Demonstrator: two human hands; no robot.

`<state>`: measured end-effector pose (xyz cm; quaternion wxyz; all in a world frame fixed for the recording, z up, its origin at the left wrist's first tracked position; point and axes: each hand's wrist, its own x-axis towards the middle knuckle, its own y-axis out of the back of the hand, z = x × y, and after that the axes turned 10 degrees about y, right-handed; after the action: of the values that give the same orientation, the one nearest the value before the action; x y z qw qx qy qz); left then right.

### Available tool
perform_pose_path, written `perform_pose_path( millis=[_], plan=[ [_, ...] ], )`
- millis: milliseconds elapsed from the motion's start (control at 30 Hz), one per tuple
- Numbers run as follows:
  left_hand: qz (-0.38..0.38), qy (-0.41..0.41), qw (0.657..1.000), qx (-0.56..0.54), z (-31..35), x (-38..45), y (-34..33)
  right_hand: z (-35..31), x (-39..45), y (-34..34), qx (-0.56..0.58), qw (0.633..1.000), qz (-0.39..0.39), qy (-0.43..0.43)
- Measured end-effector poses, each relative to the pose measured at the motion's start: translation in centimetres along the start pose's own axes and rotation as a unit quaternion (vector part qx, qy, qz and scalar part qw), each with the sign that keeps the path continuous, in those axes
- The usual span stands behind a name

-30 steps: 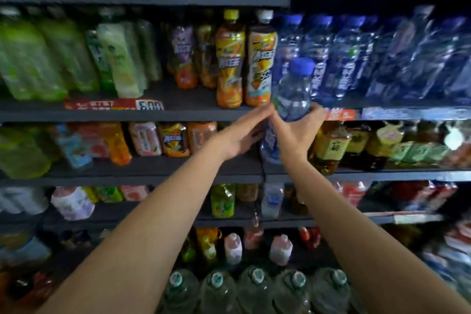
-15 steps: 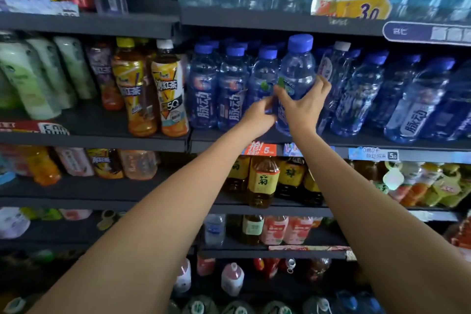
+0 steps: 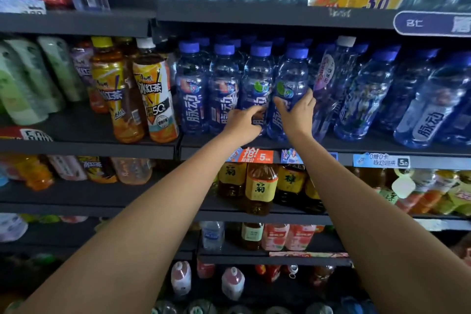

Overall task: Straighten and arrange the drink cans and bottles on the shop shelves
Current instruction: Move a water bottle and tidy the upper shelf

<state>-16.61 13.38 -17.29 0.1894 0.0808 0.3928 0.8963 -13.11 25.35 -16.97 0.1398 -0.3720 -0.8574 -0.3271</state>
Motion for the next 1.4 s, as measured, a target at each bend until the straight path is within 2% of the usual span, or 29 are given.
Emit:
perform_pose_path(
  millis=[67,167,233,267,433,533,600,700,833,900,1067,1267,1400],
  plan=[
    [0.002,0.001,1.0,0.0,0.1,-0.5,0.0,0.1,-1.0,-0.6,-0.046,0.998,0.033,0.015],
    [0.06,-0.024,0.997,-0.05,0.2,-1.5,0.0,0.2,-2.1,0.0,-0.064,0.984,0.162,0.025],
    [0.088,-0.046,0.991,-0.085,0.6,-2.0,0.1,0.7,-1.3,1.5,-0.029,0.973,0.227,-0.02],
    [0.09,-0.057,0.989,-0.098,0.9,-2.2,0.1,1.1,-0.6,2.4,-0.021,0.972,0.229,-0.047],
    [0.061,-0.091,0.987,-0.119,3.4,-2.9,-1.5,3.1,2.6,5.2,0.039,0.984,0.046,-0.168],
    [0.043,-0.088,0.99,-0.104,3.9,-2.6,-1.9,3.3,3.0,5.3,0.066,0.979,0.028,-0.191],
    [0.032,-0.095,0.992,-0.079,3.9,-2.5,-2.1,3.5,2.7,5.0,0.063,0.983,0.048,-0.167],
    [0.036,-0.093,0.989,-0.109,4.2,-2.9,-2.5,3.5,0.7,4.8,0.066,0.987,0.099,-0.108],
    [0.097,-0.125,0.971,-0.177,5.5,-3.7,-2.4,2.6,-3.2,4.8,0.074,0.976,0.201,0.032],
    [0.13,-0.147,0.958,-0.211,6.2,-4.6,-2.2,1.5,-4.9,4.8,0.08,0.969,0.218,0.083],
    [0.241,-0.185,0.915,-0.264,4.5,-7.4,2.2,-5.4,-7.3,3.2,0.122,0.957,0.191,0.184],
    [0.404,-0.202,0.853,-0.26,0.7,-10.1,15.6,-19.6,-7.9,-1.7,0.235,0.927,0.156,0.245],
    [0.476,-0.171,0.819,-0.269,-1.9,-11.3,24.4,-28.9,-6.9,-5.2,0.243,0.924,0.082,0.283]
  ],
)
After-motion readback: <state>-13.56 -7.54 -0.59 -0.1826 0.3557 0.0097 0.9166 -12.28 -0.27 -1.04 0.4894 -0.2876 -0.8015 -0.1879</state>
